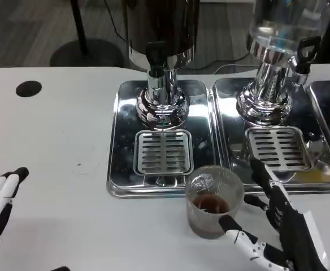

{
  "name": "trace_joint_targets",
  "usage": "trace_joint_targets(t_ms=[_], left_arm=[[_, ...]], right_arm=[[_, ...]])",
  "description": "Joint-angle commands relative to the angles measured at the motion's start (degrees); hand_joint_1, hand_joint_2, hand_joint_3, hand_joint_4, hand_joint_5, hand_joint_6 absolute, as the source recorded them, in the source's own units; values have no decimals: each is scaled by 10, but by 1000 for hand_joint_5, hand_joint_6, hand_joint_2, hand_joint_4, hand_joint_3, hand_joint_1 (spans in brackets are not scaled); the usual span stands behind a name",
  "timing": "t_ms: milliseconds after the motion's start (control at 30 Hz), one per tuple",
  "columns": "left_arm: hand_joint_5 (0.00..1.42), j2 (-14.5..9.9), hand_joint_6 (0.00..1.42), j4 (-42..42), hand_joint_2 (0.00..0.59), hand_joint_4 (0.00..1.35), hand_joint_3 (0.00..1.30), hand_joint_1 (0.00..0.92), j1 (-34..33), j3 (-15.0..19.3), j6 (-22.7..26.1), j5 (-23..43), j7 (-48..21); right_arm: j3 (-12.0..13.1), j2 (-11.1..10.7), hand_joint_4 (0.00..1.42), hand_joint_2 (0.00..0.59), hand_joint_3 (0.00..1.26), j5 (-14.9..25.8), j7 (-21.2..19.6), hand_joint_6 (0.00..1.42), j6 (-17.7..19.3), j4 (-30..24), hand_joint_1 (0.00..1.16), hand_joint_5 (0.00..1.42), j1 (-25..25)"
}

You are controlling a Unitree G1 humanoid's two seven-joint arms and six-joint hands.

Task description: Grasp the cup under the faucet to collect the drink, then remove the cup.

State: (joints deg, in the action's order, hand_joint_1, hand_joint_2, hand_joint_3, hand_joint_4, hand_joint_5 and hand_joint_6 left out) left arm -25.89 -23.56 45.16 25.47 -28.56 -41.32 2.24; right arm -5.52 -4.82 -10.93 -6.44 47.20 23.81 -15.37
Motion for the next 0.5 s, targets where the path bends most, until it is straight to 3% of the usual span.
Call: trace_joint_targets(t_ms=[33,500], left_arm=[[0,4,0,2,6,0,0,0,2,-9,1,-8,3],[0,20,0,27,6,0,0,0,15,-21,-12,-10,35]], right_arm=[[11,-9,70,203,110,14,11,261,1,-22,784,63,-12],[84,-76,96,236,138,51,56,240,-57,-115,755,95,-29]])
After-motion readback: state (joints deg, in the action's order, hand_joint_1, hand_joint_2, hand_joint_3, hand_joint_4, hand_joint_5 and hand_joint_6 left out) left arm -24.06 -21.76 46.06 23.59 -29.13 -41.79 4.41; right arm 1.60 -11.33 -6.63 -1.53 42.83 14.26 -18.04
